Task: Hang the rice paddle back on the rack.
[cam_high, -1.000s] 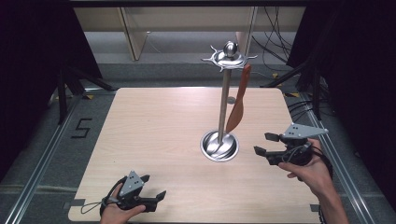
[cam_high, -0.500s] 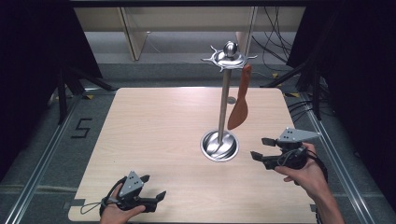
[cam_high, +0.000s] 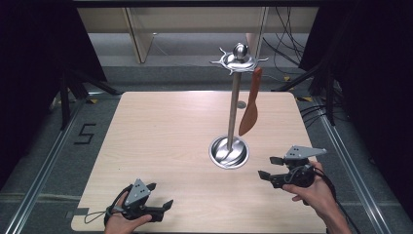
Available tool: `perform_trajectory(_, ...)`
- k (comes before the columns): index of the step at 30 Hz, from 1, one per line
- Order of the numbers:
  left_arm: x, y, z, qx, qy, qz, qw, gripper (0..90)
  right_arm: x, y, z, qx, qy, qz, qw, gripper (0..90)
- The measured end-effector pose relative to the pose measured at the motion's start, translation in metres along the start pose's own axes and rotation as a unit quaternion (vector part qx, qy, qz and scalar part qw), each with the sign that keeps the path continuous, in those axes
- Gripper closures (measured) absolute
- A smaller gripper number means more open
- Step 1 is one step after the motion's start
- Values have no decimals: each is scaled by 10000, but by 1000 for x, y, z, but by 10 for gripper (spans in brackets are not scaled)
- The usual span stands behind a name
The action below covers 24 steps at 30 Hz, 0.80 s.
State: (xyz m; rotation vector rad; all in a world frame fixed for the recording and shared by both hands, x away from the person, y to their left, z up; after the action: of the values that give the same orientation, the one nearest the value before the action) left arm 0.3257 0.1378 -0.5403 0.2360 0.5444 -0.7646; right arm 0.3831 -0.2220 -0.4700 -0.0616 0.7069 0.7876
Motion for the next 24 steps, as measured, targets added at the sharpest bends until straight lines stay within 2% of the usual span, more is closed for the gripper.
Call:
perform_trajectory(2, -1, 1, -1, 43, 56, 22, 10000, 154, 2, 4, -2, 15, 79, 60, 9999, 288)
perform_trajectory(3, -1, -1, 0, -118, -5, 11, 9999, 154, 4, 6, -2, 14, 66, 72, 10000, 289)
perform_trajectory(4, -1, -1, 0, -104, -3, 20, 9999, 154, 5, 5, -2, -130, 35, 40, 9999, 288)
perform_trajectory(5, -1, -1, 0, -96, 3, 20, 10000, 154, 5, 6, -4, -132, 118, 51, 9998, 288)
perform_trajectory(6, -1, -1, 0, -90, -4, 14, 10000, 154, 7, 9, -6, 45, 108, 77, 9999, 288)
perform_trajectory(7, -1, 0, 0, -72, 11, 25, 10000, 154, 6, 10, -8, 71, 189, 92, 9998, 288)
perform_trajectory(8, -1, -1, 0, -104, -22, 11, 9999, 154, 8, 8, -7, -102, 138, 76, 9998, 288)
perform_trajectory(9, 0, -2, 1, -145, -66, 1, 9999, 154, 7, 10, -10, -14, 192, 106, 9998, 288)
perform_trajectory(10, 0, -2, 1, -136, -64, -2, 9999, 154, 7, 7, -10, -128, 187, 49, 9997, 288)
perform_trajectory(11, 0, -2, 1, -143, -58, 2, 9999, 154, 8, 10, -12, 51, 161, 89, 9998, 287)
perform_trajectory(12, -1, -3, 1, -158, -55, 7, 9999, 154, 7, 7, -12, -115, 194, 68, 9997, 287)
perform_trajectory(13, -1, -3, 1, -152, -54, 6, 9999, 154, 7, 10, -14, 63, 229, 118, 9996, 286)
perform_trajectory(15, -1, -3, 1, -137, -60, 12, 9999, 154, 7, 9, -17, 26, 233, 84, 9997, 284)
perform_trajectory(16, -2, -1, 0, -68, 6, 16, 10000, 154, 7, 9, -18, 32, 259, 94, 9996, 283)
perform_trajectory(17, -2, -1, 0, -9, -1, 4, 10000, 154, 8, 9, -19, 75, 192, 97, 9997, 283)
perform_trajectory(19, -2, 0, 0, 23, 17, 17, 10000, 154, 7, 10, -22, 138, 286, 104, 9994, 282)
perform_trajectory(20, -2, 0, 0, 12, 6, 5, 10000, 154, 9, 9, -22, 96, 210, 107, 9997, 282)
perform_trajectory(21, -2, -1, 0, -39, 11, 8, 10000, 154, 8, 9, -24, 114, 263, 119, 9995, 281)
perform_trajectory(22, -1, -3, 1, -152, -57, 7, 9999, 154, 9, 9, -24, 91, 204, 110, 9997, 280)
perform_trajectory(24, 0, -3, 1, -138, -54, 4, 9999, 154, 9, 9, -25, 121, 165, 101, 9997, 279)
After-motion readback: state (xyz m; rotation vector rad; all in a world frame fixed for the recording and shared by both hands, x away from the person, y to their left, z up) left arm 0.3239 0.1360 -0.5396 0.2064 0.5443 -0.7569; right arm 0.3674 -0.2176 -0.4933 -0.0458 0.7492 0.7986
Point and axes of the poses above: each handheld gripper's, and its own axes: x roughly forward along the jaws, z roughly out of its top, y roughly to its left, the point moved 8 cm from there along x, roughly forward along the jaws, and after that the axes turned 6 degrees about x, right-handed, at the moved point
